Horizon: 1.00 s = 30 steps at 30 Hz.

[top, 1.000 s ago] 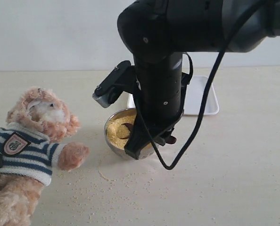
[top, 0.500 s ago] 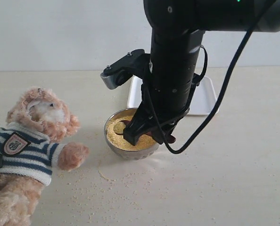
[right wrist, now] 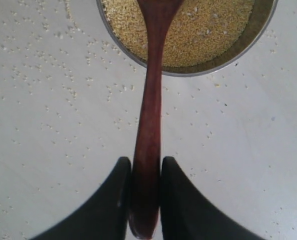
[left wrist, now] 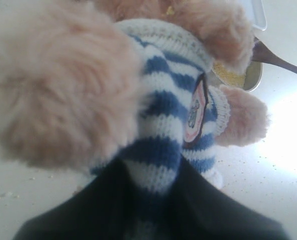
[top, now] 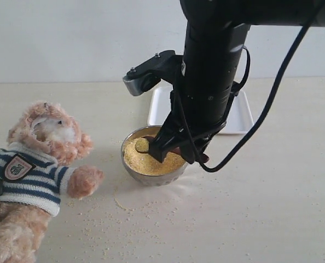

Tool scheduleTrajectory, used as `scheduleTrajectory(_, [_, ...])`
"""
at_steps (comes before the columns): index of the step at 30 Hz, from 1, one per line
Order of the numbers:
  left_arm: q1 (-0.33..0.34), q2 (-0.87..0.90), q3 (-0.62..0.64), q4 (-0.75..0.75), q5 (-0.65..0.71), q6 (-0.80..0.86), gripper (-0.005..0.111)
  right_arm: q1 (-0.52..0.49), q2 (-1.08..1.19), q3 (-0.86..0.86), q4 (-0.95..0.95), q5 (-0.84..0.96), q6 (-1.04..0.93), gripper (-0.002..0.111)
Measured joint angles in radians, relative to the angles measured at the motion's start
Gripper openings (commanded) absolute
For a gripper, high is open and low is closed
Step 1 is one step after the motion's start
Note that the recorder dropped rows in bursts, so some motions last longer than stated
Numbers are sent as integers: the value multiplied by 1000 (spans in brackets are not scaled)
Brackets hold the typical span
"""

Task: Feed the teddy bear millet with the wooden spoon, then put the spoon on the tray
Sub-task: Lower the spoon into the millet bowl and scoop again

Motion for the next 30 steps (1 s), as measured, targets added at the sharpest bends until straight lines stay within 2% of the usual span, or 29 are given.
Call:
scheduleTrajectory(11, [0,0,0,0,0,0,5,-32,-65,130,62,-81,-27,0])
scheduleTrajectory(17, [0,0,0,0,0,0,5,-36,-87,132,121,-108,-46,0])
scheduleTrajectory(30, [0,0,0,0,0,0,5,-39,-94,132,119,-114,-42,0])
